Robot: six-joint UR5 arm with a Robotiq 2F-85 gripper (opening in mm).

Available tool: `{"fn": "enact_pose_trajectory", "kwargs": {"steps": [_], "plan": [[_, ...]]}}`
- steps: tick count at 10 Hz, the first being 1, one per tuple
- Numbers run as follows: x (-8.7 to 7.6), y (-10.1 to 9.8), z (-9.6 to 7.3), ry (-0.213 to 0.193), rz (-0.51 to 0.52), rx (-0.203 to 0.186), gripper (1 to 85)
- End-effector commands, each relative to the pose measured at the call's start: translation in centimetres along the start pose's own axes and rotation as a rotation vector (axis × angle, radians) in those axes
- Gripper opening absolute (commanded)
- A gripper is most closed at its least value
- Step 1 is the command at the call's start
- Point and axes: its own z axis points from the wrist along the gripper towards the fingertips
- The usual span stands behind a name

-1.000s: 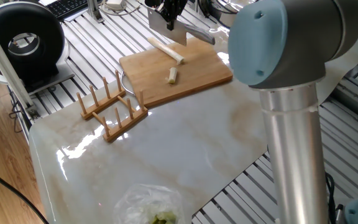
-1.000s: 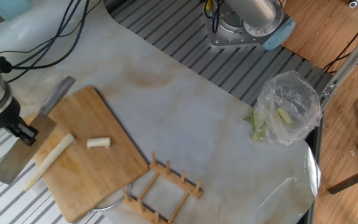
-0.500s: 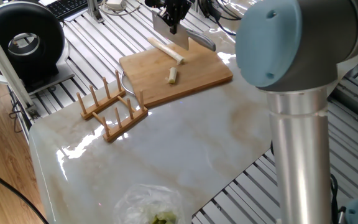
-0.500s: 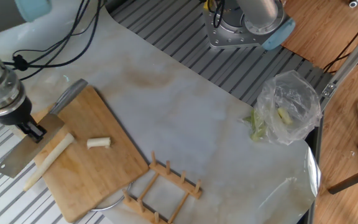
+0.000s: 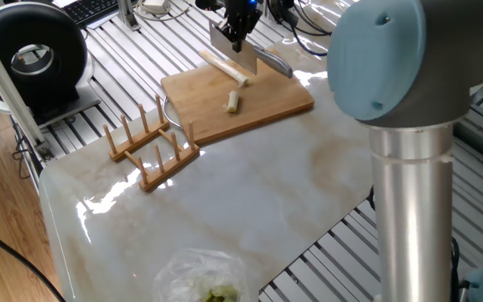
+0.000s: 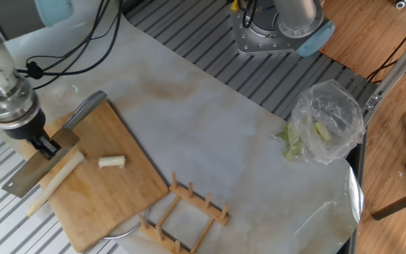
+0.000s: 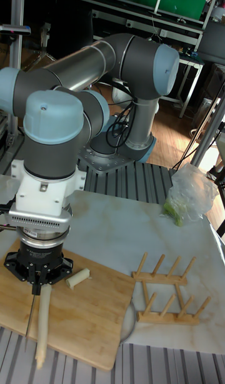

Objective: Chop the scallions

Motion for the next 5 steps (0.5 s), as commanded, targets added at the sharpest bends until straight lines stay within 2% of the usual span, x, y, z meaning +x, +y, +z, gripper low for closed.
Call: {"fn": "enact_pose_trajectory", "kwargs": {"steps": [1, 5], "plan": [[0.53, 0.65, 0.69, -0.021, 0.053, -0.016, 1.3], [1.02, 1.26, 0.99, -0.010, 0.103, -0.025, 1.3]]}}
